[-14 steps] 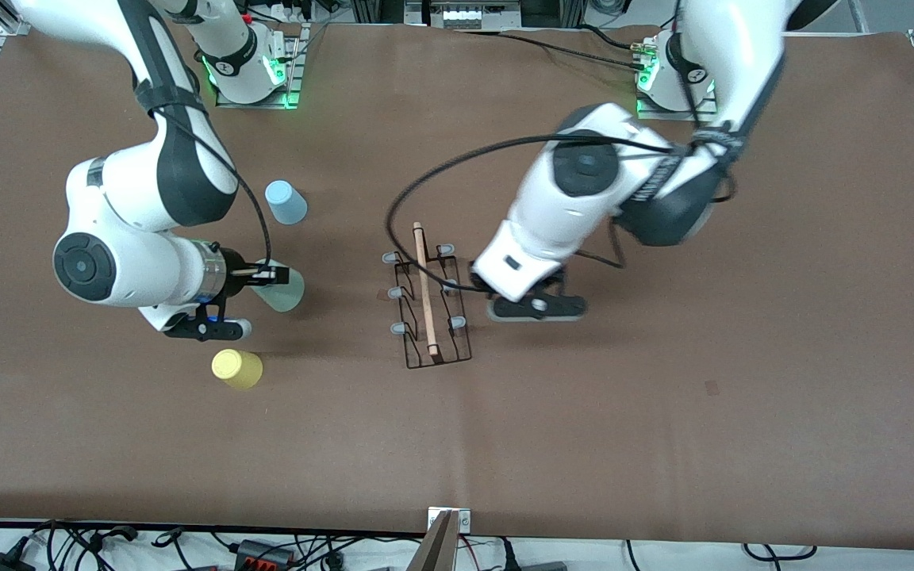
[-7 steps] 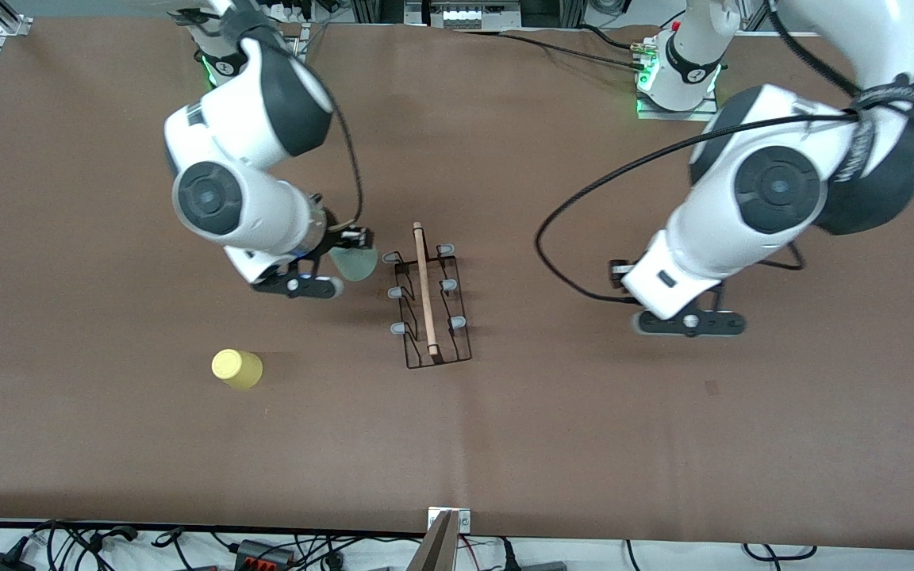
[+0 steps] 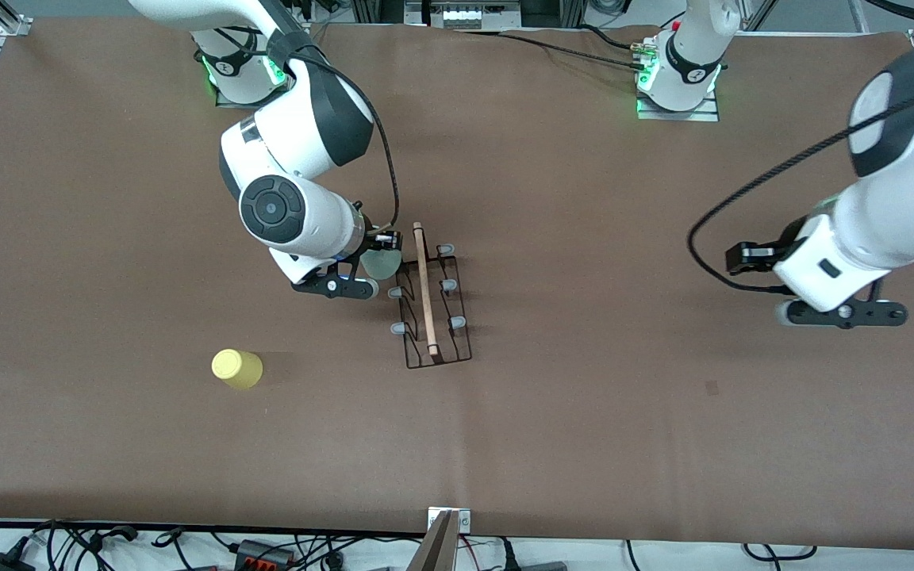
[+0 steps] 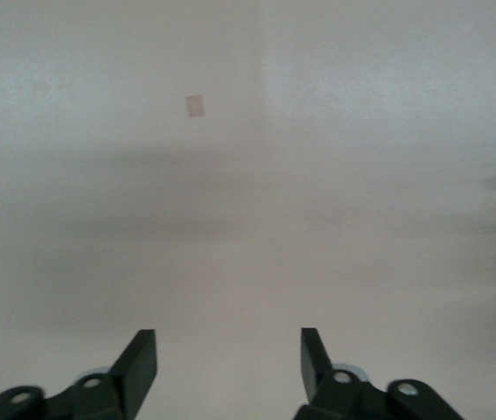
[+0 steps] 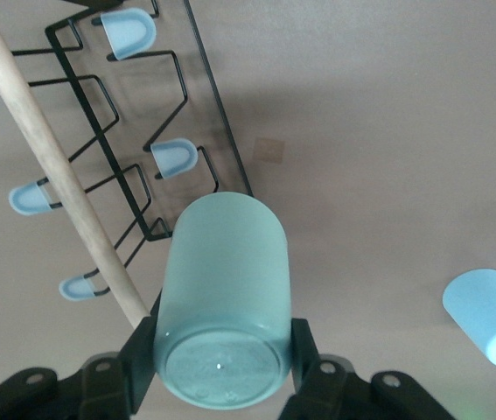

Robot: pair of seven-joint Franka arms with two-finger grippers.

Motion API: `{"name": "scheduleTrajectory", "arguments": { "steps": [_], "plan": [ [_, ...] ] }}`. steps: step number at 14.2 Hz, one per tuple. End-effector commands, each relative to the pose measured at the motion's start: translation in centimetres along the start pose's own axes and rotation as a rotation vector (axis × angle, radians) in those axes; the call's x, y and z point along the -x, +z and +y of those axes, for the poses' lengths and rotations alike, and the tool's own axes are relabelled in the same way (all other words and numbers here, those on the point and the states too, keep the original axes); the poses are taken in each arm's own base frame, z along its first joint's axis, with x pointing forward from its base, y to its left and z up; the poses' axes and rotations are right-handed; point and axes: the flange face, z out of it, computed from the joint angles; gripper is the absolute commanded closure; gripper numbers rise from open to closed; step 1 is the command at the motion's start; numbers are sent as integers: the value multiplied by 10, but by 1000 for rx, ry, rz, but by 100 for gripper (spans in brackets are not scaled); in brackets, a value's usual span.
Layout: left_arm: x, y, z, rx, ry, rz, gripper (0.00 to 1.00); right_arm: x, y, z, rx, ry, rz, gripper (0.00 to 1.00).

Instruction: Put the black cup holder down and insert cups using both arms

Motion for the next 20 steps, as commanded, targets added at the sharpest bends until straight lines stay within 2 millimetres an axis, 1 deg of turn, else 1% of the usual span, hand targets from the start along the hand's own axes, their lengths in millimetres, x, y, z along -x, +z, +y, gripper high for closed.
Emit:
{"name": "scheduleTrajectory", "arguments": {
  "steps": [1,2,4,6,7,8,9,10,12,13,14,15,17,18,19,20],
  "plan": [
    [25,-4,-9,10,-2,-11,0,-7,4,-7,-20,31,15,70],
    [27,5,-14,11,-9,-14,0,-8,10,-8,-16,36,6,70],
    [32,15,-34,19,-44,20,0,-1,14,-17,-25,27,-8,70],
    [50,26,-43,26,-57,41,0,-3,19,-16,-21,21,-14,70],
    [55,28,-52,29,-73,53,0,-4,23,-16,-17,21,-19,70],
    [63,18,-63,33,-89,64,0,-6,30,-16,-11,18,-27,70],
    [72,2,-70,36,-100,77,0,-8,33,-16,-7,19,-30,70],
    [80,-12,-71,38,-107,85,0,-10,39,-15,0,19,-36,70],
    [90,-16,-74,34,-103,48,0,-13,51,-15,10,24,-49,69],
    [95,-24,-78,29,-108,55,0,-12,53,-16,11,33,-51,45],
    [95,-26,-78,29,-107,64,0,-12,53,-16,13,38,-52,0],
    [91,-26,-79,36,-110,74,0,-12,51,-16,12,40,-49,0],
    [79,-21,-72,24,-98,88,0,-12,30,-16,-5,44,-28,0],
    [77,-23,-71,24,-97,105,0,-14,23,-14,-5,59,-17,0],
    [77,-23,-70,24,-95,109,0,-18,7,-4,-13,71,3,0],
    [76,-23,-72,26,-98,111,0,-30,-5,15,-22,106,16,0]
  ]
}}
